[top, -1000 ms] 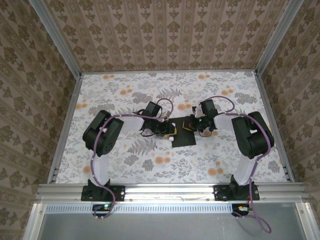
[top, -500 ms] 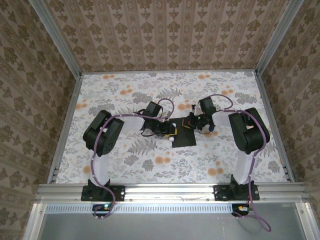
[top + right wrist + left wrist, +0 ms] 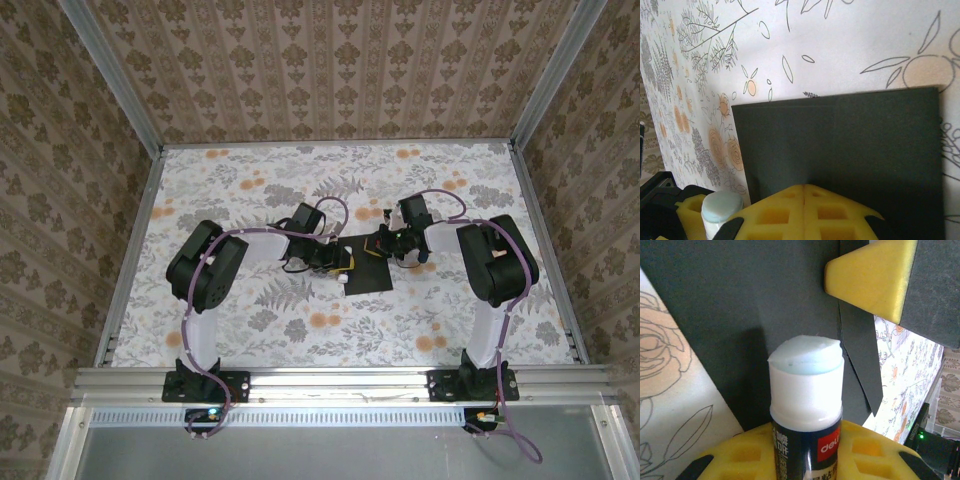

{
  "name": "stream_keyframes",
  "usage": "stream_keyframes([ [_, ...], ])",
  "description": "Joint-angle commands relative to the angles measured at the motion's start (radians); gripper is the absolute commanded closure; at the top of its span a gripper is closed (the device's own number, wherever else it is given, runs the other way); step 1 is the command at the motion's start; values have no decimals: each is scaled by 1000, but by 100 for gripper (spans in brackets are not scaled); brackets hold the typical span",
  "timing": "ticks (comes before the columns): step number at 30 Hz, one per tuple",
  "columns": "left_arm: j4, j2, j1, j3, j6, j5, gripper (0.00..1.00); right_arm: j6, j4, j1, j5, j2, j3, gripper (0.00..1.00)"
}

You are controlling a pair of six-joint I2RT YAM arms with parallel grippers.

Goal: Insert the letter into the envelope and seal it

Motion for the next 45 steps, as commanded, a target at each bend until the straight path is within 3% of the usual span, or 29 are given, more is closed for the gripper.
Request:
stream_keyframes([
  [1,-38,27,-8,24,21,-4,100,5,-11,-8,9,-38,-24,100],
  [11,-31,31,-10,24,13,-3,100,40,6,-8,-30,-138,-71,100],
  [38,-21,31,-15,23,5,-4,100,26,-11,12,21,-97,-197,100],
  [45,-22,34,-17,28,2,-3,100,37,-15,12,2,-155,-195,100],
])
